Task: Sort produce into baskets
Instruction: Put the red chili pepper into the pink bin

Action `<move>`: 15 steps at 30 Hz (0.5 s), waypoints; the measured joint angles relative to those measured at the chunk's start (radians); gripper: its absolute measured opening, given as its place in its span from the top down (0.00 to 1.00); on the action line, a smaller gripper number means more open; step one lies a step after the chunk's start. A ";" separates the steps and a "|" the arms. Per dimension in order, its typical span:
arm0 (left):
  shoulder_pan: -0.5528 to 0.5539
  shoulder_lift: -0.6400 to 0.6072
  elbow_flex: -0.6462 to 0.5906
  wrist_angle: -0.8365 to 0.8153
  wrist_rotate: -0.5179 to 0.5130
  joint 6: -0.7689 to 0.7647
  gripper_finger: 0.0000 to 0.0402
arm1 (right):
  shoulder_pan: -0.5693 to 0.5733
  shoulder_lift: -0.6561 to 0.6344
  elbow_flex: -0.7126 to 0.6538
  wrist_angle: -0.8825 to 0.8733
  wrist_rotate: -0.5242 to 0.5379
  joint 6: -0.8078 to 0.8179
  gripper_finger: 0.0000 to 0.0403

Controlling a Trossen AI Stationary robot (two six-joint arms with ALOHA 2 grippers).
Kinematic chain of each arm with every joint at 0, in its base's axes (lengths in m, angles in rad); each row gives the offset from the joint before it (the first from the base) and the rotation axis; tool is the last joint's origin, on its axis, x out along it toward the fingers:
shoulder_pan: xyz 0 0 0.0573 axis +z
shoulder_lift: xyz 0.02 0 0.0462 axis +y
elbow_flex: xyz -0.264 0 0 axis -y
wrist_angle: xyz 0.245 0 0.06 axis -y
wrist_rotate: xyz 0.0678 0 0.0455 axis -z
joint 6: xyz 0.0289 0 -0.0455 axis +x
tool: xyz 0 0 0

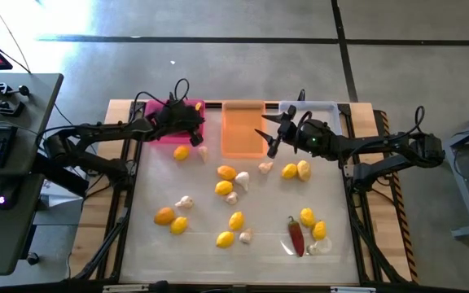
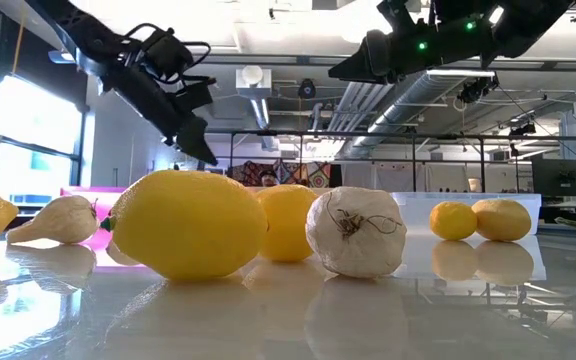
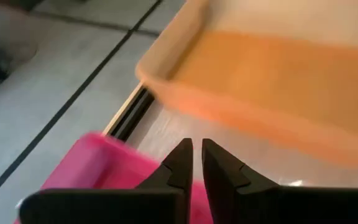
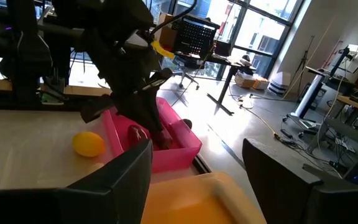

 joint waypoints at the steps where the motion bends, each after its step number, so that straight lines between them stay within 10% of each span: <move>1: 0.000 0.000 -0.014 0.042 0.020 -0.006 0.95 | 0.000 0.000 0.000 0.000 0.000 0.001 0.43; 15: -0.027 0.000 -0.195 0.437 0.232 0.028 0.97 | 0.035 0.000 0.000 -0.086 0.004 0.047 0.91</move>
